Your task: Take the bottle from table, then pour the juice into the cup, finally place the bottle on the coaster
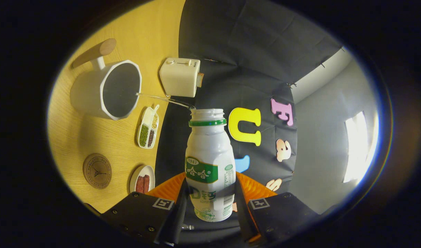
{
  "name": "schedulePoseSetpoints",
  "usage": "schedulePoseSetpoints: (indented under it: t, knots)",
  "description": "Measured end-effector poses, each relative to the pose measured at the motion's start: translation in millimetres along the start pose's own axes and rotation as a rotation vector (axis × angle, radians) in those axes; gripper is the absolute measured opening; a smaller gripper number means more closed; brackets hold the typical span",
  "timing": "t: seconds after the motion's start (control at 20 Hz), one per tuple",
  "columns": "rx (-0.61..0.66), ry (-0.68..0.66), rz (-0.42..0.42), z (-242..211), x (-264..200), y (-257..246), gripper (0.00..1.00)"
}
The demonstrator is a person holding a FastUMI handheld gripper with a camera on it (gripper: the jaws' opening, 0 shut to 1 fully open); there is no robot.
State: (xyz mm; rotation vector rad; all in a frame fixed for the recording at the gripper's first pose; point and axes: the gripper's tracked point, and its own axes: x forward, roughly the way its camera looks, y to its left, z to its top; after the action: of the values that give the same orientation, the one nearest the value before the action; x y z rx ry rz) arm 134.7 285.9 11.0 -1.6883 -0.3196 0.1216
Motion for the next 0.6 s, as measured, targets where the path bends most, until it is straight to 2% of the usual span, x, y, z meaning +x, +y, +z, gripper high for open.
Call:
schedulePoseSetpoints:
  t: [0.6]
  knots:
    - [-0.028, -0.005, -0.010, 2.8, 1.1, -4.6, 0.65]
